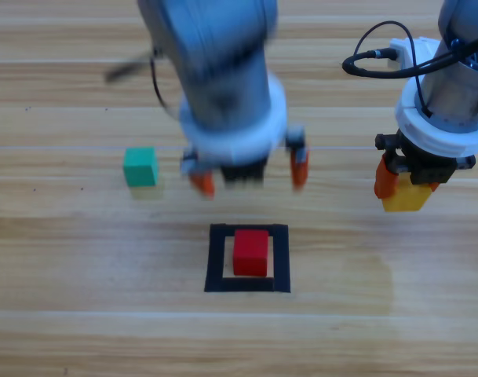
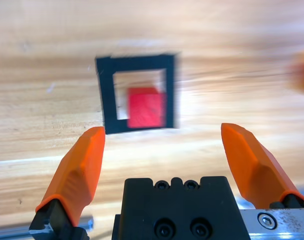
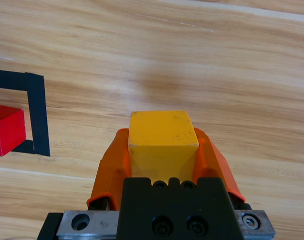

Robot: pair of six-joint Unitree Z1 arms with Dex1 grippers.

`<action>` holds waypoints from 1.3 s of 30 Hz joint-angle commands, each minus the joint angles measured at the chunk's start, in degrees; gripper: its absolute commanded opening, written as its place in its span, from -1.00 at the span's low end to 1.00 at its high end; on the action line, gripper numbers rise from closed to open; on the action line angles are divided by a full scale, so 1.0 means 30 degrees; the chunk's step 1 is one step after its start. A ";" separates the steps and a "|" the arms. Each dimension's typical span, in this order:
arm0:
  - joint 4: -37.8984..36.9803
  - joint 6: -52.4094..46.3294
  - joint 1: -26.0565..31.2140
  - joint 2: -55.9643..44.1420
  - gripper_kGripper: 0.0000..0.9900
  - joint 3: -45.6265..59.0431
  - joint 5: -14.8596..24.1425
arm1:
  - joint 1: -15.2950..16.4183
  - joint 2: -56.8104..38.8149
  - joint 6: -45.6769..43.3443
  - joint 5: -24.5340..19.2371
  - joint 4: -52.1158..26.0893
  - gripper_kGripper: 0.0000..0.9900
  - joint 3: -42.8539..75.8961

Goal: Stack the blocks in the rectangular block: red at the bottom, yellow in the middle, green on top

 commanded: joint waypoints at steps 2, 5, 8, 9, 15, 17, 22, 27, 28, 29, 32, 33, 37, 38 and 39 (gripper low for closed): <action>0.2331 0.2464 0.1345 -0.4671 1.00 0.0082 0.1469 | 0.1199 -0.0918 0.0717 -0.0409 0.0063 -1.00 0.0013; 0.2302 0.5393 0.3982 -0.5052 1.00 0.1693 0.1381 | 0.1815 -0.0419 0.1069 -0.0409 0.0971 -1.00 -0.0954; 0.2039 0.7972 0.6238 -0.5345 1.00 0.2543 0.1352 | 0.2489 0.0870 0.1362 0.0148 0.2816 -1.00 -0.3268; 0.1833 0.8675 0.6795 -0.5521 1.00 0.2777 0.1293 | 0.2635 0.1221 0.1449 0.0323 0.3227 -1.00 -0.3883; 0.0808 1.1663 0.9636 -0.5521 1.00 0.4066 -0.0201 | 0.4158 0.4356 0.2533 0.0763 0.7299 -1.00 -1.0153; 0.0017 1.1927 0.9841 -0.5697 1.00 0.5063 -0.0641 | 0.4451 0.5616 0.2885 0.1261 0.8617 -1.00 -1.2262; -0.1419 1.2893 1.0164 -0.4935 1.00 0.6117 -0.1490 | 0.4979 0.8721 0.3676 0.1847 1.1195 -1.00 -1.7155; -0.1682 1.3567 1.0779 -0.4642 1.00 0.6469 -0.1754 | 0.4979 0.9688 0.4643 0.2023 1.1254 -1.00 -1.8004; -0.1711 1.3567 1.0808 -0.4642 1.00 0.6498 -0.1783 | 0.4979 0.9864 0.4819 0.1993 1.1254 -1.00 -1.8180; -0.1741 1.3597 1.0838 -0.4642 1.00 0.6527 -0.1930 | 0.5008 0.9981 0.4936 0.1935 1.1254 -1.00 -1.8239; -0.1829 1.3597 1.0867 -0.4671 1.00 0.6645 -0.2135 | 0.4979 1.0332 0.5112 0.1905 1.1254 -1.00 -1.8473; -0.1858 1.3626 1.0896 -0.4671 1.00 0.6674 -0.2193 | 0.4979 1.0450 0.5141 0.1905 1.1254 -1.00 -1.8590; -0.2180 1.3655 1.0984 -0.4730 1.00 0.6967 -0.2545 | 0.4979 1.0772 0.5492 0.1905 1.1254 -1.00 -1.8913; -0.2268 1.3655 1.0984 -0.4730 1.00 0.7113 -0.2662 | 0.5008 1.0831 0.5610 0.1905 1.1254 -1.00 -1.8942; -0.2356 1.3655 1.0984 -0.4759 1.00 0.7260 -0.2721 | 0.5008 1.0889 0.5697 0.1905 1.1254 -1.00 -1.9000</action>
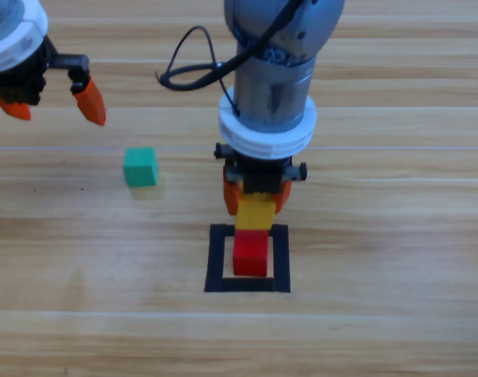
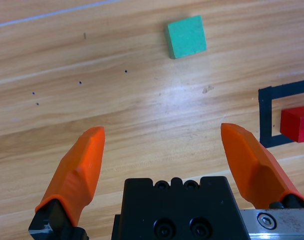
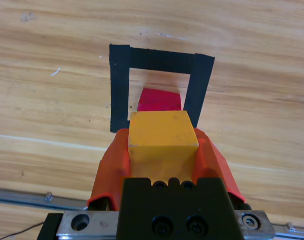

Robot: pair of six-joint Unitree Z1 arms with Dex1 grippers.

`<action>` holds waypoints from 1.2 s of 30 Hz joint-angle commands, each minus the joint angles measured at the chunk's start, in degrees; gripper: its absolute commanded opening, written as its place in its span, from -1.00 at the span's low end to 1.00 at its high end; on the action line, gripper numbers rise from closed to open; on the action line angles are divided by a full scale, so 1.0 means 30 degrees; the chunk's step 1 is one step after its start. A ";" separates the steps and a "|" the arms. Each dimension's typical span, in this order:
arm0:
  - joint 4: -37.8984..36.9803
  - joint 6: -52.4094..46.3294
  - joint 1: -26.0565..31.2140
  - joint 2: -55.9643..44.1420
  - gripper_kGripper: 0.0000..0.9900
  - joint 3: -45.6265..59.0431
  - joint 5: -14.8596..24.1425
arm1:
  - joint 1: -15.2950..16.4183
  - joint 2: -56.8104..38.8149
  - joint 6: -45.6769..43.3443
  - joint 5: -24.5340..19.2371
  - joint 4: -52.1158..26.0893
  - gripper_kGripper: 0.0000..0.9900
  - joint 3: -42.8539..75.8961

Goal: Stack the blocks in the rectangular block: red at the bottom, yellow in the middle, green on top

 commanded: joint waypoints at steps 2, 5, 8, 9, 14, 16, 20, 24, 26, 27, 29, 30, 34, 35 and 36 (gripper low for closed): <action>-0.0738 0.0181 0.0463 0.0548 1.00 0.1183 -0.0648 | 0.0507 0.1541 0.0602 0.0132 0.0268 -1.00 -0.0232; -0.1119 0.0181 0.0463 0.0372 1.00 0.1711 -0.0794 | 0.0624 0.1541 0.0778 0.0162 0.0268 -1.00 -0.0291; -0.1354 0.0123 0.0463 0.0313 1.00 0.2062 -0.0794 | 0.0800 0.1541 0.0924 0.0132 0.0327 -1.00 -0.0379; -0.1471 0.0094 0.0463 0.0313 1.00 0.2150 -0.0853 | 0.0859 0.1541 0.0953 0.0132 0.0327 -1.00 -0.0379; -0.1793 0.0035 0.0463 0.0284 1.00 0.2560 -0.0882 | 0.0888 0.1717 0.1071 0.0132 0.0356 -1.00 -0.0408; -0.1881 0.0006 0.0493 0.0284 1.00 0.2648 -0.0882 | 0.0888 0.1805 0.1071 0.0132 0.0385 -1.00 -0.0408; -0.1969 -0.0053 0.0551 0.0343 1.00 0.2678 -0.0882 | 0.0888 0.1951 0.1071 0.0045 0.0473 -1.00 -0.0408; -0.2174 -0.0170 0.0551 0.0431 1.00 0.2766 -0.0941 | 0.0888 0.2039 0.1158 -0.0102 0.0532 -1.00 -0.0408; -0.2291 -0.0199 0.0551 0.0489 1.00 0.2883 -0.0970 | 0.0888 0.2069 0.1158 -0.0131 0.0532 -1.00 -0.0408; -0.2379 -0.0199 0.0551 0.0489 1.00 0.2941 -0.0999 | 0.0888 0.2098 0.1158 -0.0161 0.0532 -1.00 -0.0408; -0.2408 -0.0229 0.0551 0.0548 1.00 0.2971 -0.0999 | 0.0888 0.2186 0.1158 -0.0190 0.0532 -1.00 -0.0437; -0.2437 -0.0229 0.0551 0.0577 1.00 0.3000 -0.0999 | 0.0888 0.2244 0.1158 -0.0190 0.0532 -1.00 -0.0437; -0.2643 -0.0258 0.0551 0.0577 1.00 0.3176 -0.0999 | 0.0888 0.2479 0.1071 -0.0131 0.0532 -1.00 -0.0555; -0.2643 -0.0258 0.0551 0.0577 1.00 0.3205 -0.0999 | 0.0888 0.2508 0.1071 -0.0131 0.0532 -1.00 -0.0555; -0.2701 -0.0258 0.0551 0.0606 1.00 0.3234 -0.0970 | 0.0888 0.2508 0.1071 -0.0131 0.0532 -1.00 -0.0555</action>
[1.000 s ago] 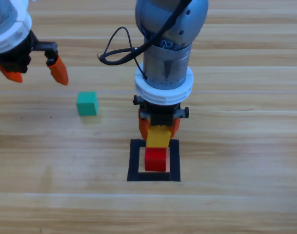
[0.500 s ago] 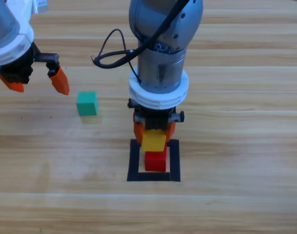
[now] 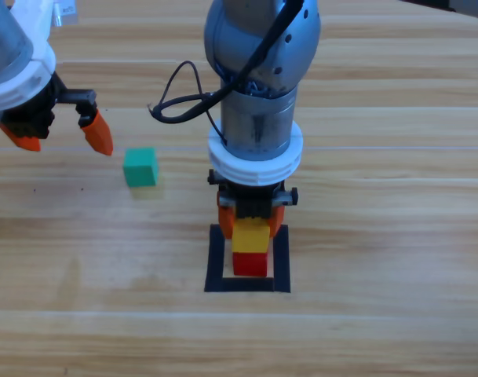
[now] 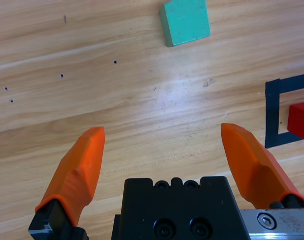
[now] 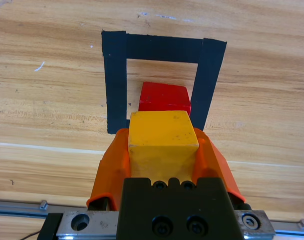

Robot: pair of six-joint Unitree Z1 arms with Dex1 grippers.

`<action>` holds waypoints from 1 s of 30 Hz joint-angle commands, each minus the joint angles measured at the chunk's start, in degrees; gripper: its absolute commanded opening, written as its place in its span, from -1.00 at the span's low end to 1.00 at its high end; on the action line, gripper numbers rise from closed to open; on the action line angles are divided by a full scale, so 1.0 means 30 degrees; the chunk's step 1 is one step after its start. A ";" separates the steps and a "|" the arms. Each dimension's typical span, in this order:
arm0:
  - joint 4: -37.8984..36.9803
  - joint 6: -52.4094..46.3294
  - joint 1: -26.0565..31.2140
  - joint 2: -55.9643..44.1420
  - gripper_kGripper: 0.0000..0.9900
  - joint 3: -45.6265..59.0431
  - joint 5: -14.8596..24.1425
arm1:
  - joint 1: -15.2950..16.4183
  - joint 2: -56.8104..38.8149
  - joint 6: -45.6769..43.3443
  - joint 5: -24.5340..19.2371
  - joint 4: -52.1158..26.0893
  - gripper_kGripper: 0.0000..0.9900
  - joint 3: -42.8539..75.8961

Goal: Stack the blocks in the rectangular block: red at the bottom, yellow in the middle, green on top

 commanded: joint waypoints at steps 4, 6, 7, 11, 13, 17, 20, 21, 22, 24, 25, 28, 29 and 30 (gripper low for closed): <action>-0.0359 -0.0208 0.0445 0.0871 1.00 0.0404 -0.0183 | 0.0371 0.1638 0.0064 -0.0077 0.0183 -1.00 -0.0201; -0.0359 -0.0237 0.0415 0.1106 1.00 0.0199 -0.0124 | 0.0371 0.1726 0.0064 0.0011 0.0183 -1.00 -0.0260; -0.0359 -0.0237 0.0415 0.1252 1.00 0.0082 -0.0124 | 0.0371 0.1843 0.0034 0.0128 0.0183 -1.00 -0.0377; -0.0300 -0.0384 0.0415 0.1428 1.00 -0.0240 -0.0124 | 0.0313 0.2224 -0.0024 0.0070 0.0329 0.09 -0.0640; -0.0300 -0.0413 0.0415 0.1398 1.00 -0.0270 -0.0124 | 0.0342 0.2078 -0.0024 -0.0018 0.0329 1.00 -0.0640; -0.0271 -0.0472 0.0415 0.1340 1.00 -0.0240 -0.0124 | 0.0342 0.1257 -0.0053 -0.0604 0.0329 1.00 -0.0640; -0.0271 -0.0472 0.0415 0.1340 1.00 -0.0182 -0.0095 | 0.0342 0.0613 -0.0053 -0.1014 0.0359 1.00 -0.0552; -0.0271 -0.0472 0.0415 0.1340 1.00 -0.0182 -0.0095 | 0.0342 0.0232 -0.0053 -0.1190 0.0388 1.00 -0.0465; -0.0271 -0.0472 0.0415 0.1340 1.00 -0.0211 -0.0095 | 0.0342 -0.0149 -0.0053 -0.1513 0.0388 1.00 -0.0377; -0.0242 -0.0472 0.0415 0.1252 1.00 -0.0240 -0.0095 | 0.0342 -0.0969 -0.0024 -0.2011 0.0359 1.00 -0.0260; -0.0212 -0.0472 0.0415 0.1193 1.00 -0.0240 -0.0095 | 0.0371 -0.1291 -0.0024 -0.2040 0.0388 1.00 -0.0230; -0.0125 -0.0472 0.0415 0.1164 1.00 -0.0358 -0.0095 | 0.0459 -0.2200 -0.0083 -0.2245 0.0388 1.00 -0.0084; -0.0095 -0.0472 0.0415 0.1193 1.00 -0.0475 -0.0095 | 0.0547 -0.2522 -0.0083 -0.2450 0.0359 1.00 -0.0025; -0.0007 -0.0472 0.0386 0.1223 1.00 -0.0621 -0.0095 | 0.0635 -0.2932 -0.0112 -0.2596 0.0388 1.00 0.0033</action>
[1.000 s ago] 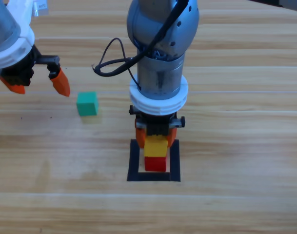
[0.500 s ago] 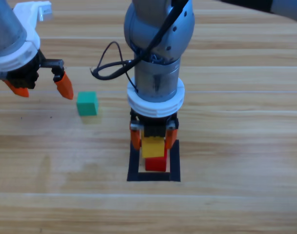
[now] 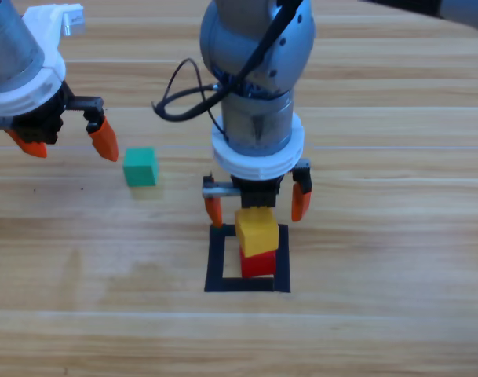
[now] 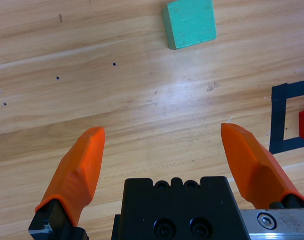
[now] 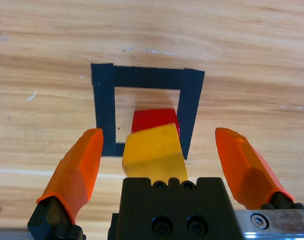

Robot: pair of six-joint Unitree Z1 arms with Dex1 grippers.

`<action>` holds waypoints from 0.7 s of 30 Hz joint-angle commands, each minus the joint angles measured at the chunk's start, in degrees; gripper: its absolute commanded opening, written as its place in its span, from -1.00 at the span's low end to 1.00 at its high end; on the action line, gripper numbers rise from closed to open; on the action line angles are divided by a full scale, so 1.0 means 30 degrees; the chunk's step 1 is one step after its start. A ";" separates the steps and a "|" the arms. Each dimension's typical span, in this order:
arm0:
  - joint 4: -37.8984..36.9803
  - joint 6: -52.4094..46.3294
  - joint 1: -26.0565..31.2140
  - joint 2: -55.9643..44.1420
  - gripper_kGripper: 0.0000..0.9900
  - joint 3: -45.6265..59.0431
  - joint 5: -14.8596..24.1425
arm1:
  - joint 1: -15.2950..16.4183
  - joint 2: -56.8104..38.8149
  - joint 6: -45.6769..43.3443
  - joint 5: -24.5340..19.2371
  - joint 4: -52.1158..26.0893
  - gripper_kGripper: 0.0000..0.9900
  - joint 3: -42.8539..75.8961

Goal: Stack the blocks in the rectangular block: red at the bottom, yellow in the middle, green on top

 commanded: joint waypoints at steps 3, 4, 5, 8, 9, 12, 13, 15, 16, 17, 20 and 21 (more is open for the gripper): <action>0.0559 -0.0300 0.0403 0.0712 1.00 -0.1204 -0.0095 | 0.1012 -0.4890 -0.0797 -0.1455 0.0235 1.00 0.0617; 0.0852 -0.0329 0.0403 0.1035 1.00 -0.1878 -0.0095 | 0.1100 -0.5329 -0.1061 -0.1748 0.0206 1.00 0.0558; 0.1409 -0.0358 0.0403 0.1503 1.00 -0.2816 -0.0007 | 0.1129 -0.5857 -0.1529 -0.2070 0.0235 1.00 0.0587; 0.3401 -0.1061 0.0403 0.3642 1.00 -0.5980 0.0579 | 0.0924 -0.6648 -0.3785 -0.2246 0.0206 1.00 0.0968; 0.3987 -0.1384 0.0344 0.4462 1.00 -0.7064 0.0696 | 0.0397 -0.6824 -0.4811 -0.1719 0.0206 1.00 0.1320; 0.5364 -0.2702 -0.0242 0.6542 1.00 -0.9642 0.1018 | -0.0775 -0.7058 -0.8502 -0.0605 0.0206 1.00 0.2462; 0.5744 -0.3054 -0.0388 0.7011 1.00 -1.0198 0.1077 | -0.0892 -0.7204 -0.9586 -0.0693 0.0176 1.00 0.3048; 0.5832 -0.3581 -0.0593 0.7480 1.00 -1.0286 0.1253 | -0.1185 -0.7732 -1.0963 -0.1221 -0.0087 1.00 0.4748; 0.5832 -0.3845 -0.0711 0.7685 1.00 -1.0286 0.1282 | -0.1595 -0.8142 -1.1256 -0.1250 -0.0527 1.00 0.5714; 0.5832 -0.4138 -0.0857 0.7890 1.00 -1.0316 0.1341 | -0.2093 -0.8611 -1.1520 -0.1191 -0.1201 1.00 0.6945; 0.5832 -0.4811 -0.1238 0.8300 1.00 -1.0404 0.1487 | -0.3705 -1.2390 -1.3717 0.0918 -0.6884 1.00 1.4064; 0.5832 -0.4987 -0.1326 0.8359 1.00 -1.0433 0.1516 | -0.4086 -1.3826 -1.4566 0.2031 -0.8876 1.00 1.6378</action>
